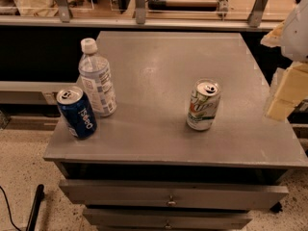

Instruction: Knock 7up can over

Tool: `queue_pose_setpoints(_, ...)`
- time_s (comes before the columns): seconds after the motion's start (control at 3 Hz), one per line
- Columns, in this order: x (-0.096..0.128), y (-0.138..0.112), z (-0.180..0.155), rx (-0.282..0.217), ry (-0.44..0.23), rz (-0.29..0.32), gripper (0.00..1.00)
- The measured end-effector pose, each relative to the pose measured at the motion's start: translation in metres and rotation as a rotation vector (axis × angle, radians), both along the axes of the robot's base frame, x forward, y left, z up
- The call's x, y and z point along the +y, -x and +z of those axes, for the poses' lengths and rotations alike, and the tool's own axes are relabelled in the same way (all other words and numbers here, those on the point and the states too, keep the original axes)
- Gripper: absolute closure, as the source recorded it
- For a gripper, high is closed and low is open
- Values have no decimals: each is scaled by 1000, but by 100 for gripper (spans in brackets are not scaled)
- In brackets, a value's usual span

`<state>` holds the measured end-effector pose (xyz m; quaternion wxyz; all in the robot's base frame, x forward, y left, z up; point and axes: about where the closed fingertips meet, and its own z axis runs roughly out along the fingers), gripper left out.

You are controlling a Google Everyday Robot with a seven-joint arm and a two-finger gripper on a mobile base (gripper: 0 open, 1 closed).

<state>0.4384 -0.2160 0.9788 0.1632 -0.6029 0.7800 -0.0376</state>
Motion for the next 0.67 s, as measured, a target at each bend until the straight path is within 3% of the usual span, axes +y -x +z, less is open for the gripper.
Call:
queue_pose_setpoints(0.33, 0, 0, 0, 0, 0, 0, 0)
queue_pose_setpoints(0.67, 5, -2, -7, 7, -69, 11, 0)
